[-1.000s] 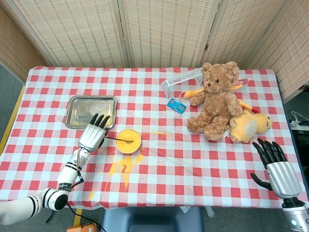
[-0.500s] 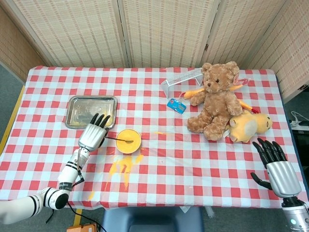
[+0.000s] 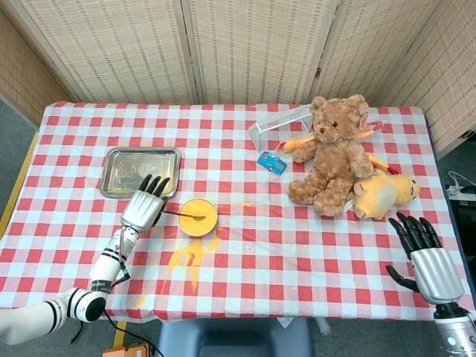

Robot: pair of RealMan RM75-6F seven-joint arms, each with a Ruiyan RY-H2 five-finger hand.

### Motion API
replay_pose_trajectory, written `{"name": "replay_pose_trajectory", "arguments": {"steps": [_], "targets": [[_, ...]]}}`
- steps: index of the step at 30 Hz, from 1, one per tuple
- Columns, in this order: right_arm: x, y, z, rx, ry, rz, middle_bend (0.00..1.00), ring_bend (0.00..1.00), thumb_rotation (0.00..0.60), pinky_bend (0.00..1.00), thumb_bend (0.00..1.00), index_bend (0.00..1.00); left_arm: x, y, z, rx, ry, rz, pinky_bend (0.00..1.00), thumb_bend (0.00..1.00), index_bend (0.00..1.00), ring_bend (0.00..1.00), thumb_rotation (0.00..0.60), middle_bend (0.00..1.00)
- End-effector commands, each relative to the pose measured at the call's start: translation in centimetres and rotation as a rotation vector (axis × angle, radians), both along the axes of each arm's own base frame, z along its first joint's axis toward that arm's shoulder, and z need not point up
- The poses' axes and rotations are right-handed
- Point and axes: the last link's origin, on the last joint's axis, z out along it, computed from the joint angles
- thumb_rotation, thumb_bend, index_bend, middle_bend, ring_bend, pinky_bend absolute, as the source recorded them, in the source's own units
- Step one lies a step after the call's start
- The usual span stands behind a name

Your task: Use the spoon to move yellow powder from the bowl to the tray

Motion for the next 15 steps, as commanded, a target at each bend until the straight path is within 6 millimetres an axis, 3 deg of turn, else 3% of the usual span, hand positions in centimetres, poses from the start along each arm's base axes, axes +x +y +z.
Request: {"name": "replay_pose_trajectory", "arguments": {"steps": [1, 15], "targets": [[-0.01, 0.01, 0.02, -0.001, 0.000, -0.001, 0.00, 0.00, 0.600, 0.00, 0.15, 0.00, -0.02, 0.02, -0.02, -0.001, 0.000, 0.001, 0.03, 0.46, 0.53, 0.00, 0.600, 0.01], [-0.07, -0.02, 0.02, -0.002, 0.002, -0.003, 0.00, 0.00, 0.600, 0.00, 0.15, 0.00, 0.00, 0.08, 0.00, 0.003, -0.007, -0.001, 0.04, 0.47, 0.58, 0.00, 0.600, 0.03]]}}
